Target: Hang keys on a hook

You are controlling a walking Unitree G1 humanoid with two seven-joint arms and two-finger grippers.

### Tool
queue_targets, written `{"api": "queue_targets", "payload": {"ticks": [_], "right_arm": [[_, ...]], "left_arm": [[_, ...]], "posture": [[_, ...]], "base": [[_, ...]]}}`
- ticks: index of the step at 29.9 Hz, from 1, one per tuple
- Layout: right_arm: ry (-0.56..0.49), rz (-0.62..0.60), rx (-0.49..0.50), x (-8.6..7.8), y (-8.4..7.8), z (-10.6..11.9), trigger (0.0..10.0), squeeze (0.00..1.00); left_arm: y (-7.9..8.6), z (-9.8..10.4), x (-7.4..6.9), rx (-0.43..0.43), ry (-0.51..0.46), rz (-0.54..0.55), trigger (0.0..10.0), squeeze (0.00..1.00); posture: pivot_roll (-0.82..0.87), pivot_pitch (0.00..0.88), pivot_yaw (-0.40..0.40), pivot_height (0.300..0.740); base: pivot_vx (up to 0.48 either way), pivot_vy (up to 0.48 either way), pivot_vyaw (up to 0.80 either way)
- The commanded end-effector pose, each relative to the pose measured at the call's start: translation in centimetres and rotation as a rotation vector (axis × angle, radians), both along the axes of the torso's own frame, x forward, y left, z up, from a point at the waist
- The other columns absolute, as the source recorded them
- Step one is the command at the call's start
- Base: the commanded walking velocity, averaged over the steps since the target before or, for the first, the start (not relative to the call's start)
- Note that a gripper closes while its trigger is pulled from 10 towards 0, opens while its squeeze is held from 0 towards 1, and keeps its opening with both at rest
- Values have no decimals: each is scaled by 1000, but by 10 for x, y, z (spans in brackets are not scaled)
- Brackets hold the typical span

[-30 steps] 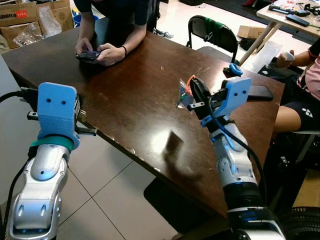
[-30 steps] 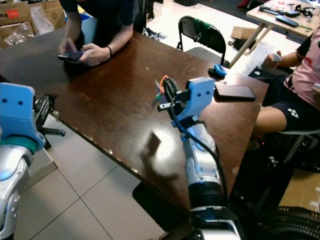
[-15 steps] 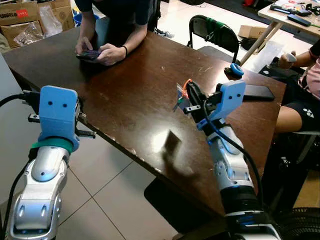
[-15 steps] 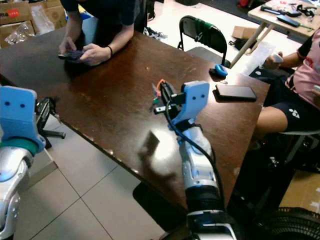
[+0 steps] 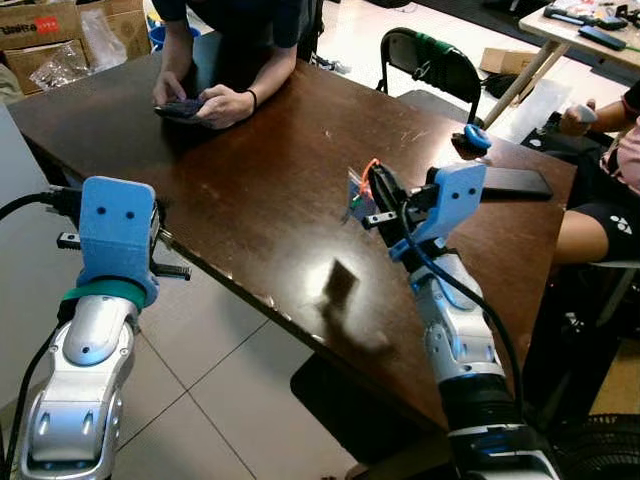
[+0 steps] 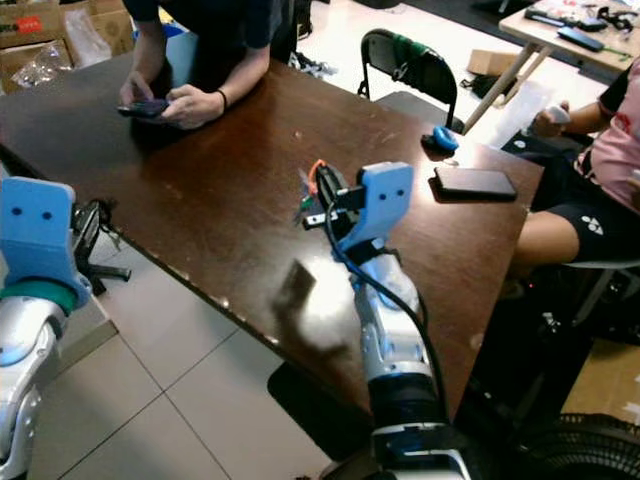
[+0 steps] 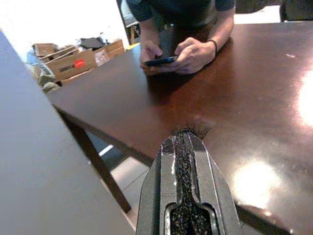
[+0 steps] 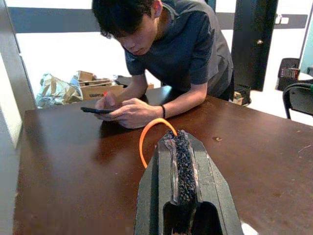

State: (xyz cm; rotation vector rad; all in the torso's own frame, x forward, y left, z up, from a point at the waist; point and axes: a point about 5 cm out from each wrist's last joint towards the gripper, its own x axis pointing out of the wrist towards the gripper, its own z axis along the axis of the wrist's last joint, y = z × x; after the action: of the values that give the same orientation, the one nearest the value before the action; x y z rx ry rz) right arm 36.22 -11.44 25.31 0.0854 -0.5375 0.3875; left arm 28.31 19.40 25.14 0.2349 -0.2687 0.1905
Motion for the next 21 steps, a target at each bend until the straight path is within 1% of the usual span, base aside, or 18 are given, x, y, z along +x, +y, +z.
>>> {"api": "queue_targets", "payload": {"ticks": [1,13,21], "right_arm": [[13,-9,7,-1,-1,-5,10000,0],[6,-1,28,-2,1,-1,10000,0],[-1,-1,17,-1,2,0,10000,0]], "left_arm": [[2,-4,-2,0,8,0,10000,0],[1,-4,-2,8,2,-7,10000,0],[2,-3,-2,11,-2,-6,10000,0]], "posture": [[194,131,17,740],[199,123,18,740],[202,117,18,740]], "base": [[-368,0,0],[-386,0,0],[-395,0,0]]}}
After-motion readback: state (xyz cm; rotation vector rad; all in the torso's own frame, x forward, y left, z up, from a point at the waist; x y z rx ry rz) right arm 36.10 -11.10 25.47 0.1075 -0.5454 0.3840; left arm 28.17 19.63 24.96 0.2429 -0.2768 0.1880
